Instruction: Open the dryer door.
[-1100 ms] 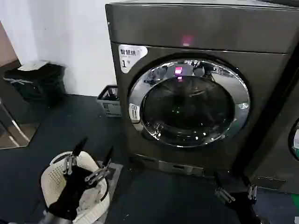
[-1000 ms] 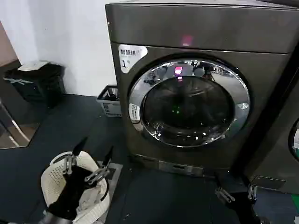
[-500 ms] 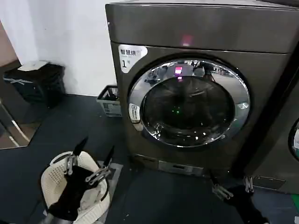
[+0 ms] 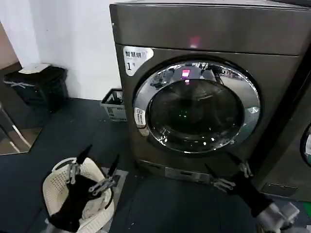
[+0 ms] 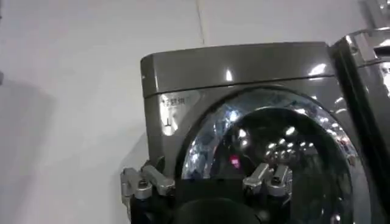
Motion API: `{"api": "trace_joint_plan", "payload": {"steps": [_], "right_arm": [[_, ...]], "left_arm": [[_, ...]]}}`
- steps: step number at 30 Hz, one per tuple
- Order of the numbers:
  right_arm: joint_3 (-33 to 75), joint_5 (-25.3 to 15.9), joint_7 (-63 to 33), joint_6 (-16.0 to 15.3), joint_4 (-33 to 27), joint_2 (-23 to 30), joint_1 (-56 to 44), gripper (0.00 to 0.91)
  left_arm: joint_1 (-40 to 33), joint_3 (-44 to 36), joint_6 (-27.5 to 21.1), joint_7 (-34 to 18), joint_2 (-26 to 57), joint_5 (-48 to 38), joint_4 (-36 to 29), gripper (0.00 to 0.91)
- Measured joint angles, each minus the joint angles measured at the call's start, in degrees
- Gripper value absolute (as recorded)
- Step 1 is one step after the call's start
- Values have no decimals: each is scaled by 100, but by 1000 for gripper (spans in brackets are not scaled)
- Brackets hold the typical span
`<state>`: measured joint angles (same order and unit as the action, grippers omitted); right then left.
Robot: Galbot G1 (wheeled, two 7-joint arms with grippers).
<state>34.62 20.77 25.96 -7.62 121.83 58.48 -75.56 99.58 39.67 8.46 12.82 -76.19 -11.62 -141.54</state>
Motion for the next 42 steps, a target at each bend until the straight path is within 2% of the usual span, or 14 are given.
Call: {"api": "trace_joint_plan", "payload": {"steps": [13,16,20,37,42], "right_arm": [[-1384,15,22,-52,-910,-28,1481,907],[-1614,62,22,-170,-1050,-35,1781,907],[-1908,65,37,-176,-1253,16,2174,907],[-2942,62,107,-116,-2421,532,3518,907],[-3192,35,135,-47,-2731,712,3834,907]], "left_arm": [[-11,-29,28,97,-88,211,-155,907],[62,-66,81,109,-141,248,-224,907],[103,-69,221,181,-120,115,-176,907],[28,-122,207,325,-282,56,-57,907],[3,-91,60,287,-306,52,-57,907]]}}
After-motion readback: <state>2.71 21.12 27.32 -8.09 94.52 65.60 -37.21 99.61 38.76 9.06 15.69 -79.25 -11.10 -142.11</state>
